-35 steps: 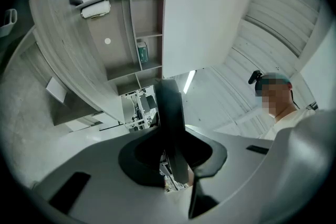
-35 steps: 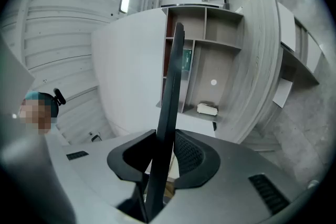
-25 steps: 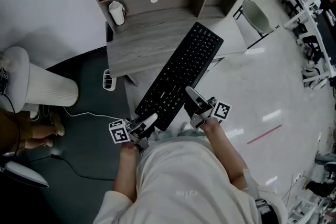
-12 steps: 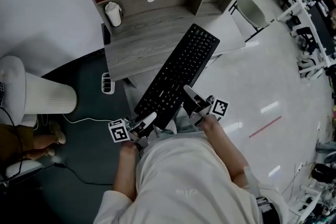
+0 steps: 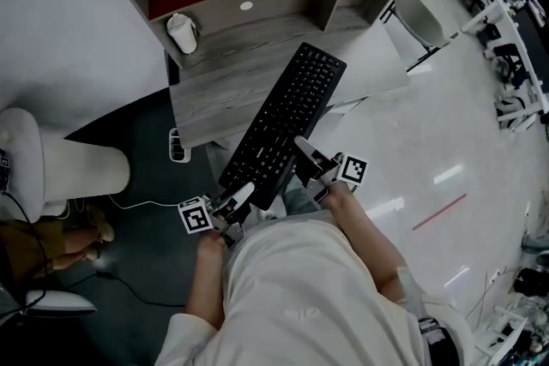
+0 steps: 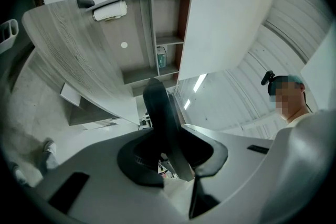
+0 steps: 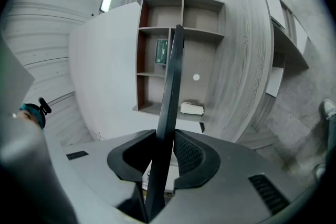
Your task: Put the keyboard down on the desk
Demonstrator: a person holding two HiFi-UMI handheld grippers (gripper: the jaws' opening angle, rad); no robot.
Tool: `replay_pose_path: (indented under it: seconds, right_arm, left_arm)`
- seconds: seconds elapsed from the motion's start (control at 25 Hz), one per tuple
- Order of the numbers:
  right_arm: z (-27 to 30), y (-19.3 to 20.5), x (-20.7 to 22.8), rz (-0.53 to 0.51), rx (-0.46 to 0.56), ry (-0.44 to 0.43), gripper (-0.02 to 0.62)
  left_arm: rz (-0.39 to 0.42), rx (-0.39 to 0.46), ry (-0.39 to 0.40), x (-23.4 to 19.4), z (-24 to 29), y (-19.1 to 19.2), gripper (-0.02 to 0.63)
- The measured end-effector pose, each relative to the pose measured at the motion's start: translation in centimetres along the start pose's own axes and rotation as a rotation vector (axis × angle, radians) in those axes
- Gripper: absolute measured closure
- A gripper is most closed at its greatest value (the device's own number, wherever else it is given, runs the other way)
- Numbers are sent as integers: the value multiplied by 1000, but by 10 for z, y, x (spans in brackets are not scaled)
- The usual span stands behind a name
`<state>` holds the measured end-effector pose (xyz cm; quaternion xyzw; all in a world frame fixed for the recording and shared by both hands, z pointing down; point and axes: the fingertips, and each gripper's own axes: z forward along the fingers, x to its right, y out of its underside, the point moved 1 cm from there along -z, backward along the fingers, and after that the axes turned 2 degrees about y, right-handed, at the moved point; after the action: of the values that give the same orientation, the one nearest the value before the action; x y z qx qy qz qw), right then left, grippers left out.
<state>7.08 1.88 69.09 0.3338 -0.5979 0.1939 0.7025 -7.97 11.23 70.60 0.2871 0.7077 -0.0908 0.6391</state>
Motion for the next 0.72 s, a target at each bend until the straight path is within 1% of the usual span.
replay_pose_path:
  seconds: [0.24,0.36,0.48,0.56,0.72]
  right_arm:
    - [1,0,1,-7,-20,17,468]
    - [1,-6,-11,20,-35,32,468]
    - [6,-20,-23,61,-65,64,468]
    - [17,-42,-11,80,-81,82,468]
    - [49,-98,48,122,-118,133,468]
  left_arm:
    - [-10,19,-2,4,1,1,499]
    - [-56,40,9,28,10,-1,499]
    - [-75,55,-31,50,24,-12,497]
    - [-89,66,-53,39,43,-25,497]
    - [-126,101,-81,-20,95,-55,497]
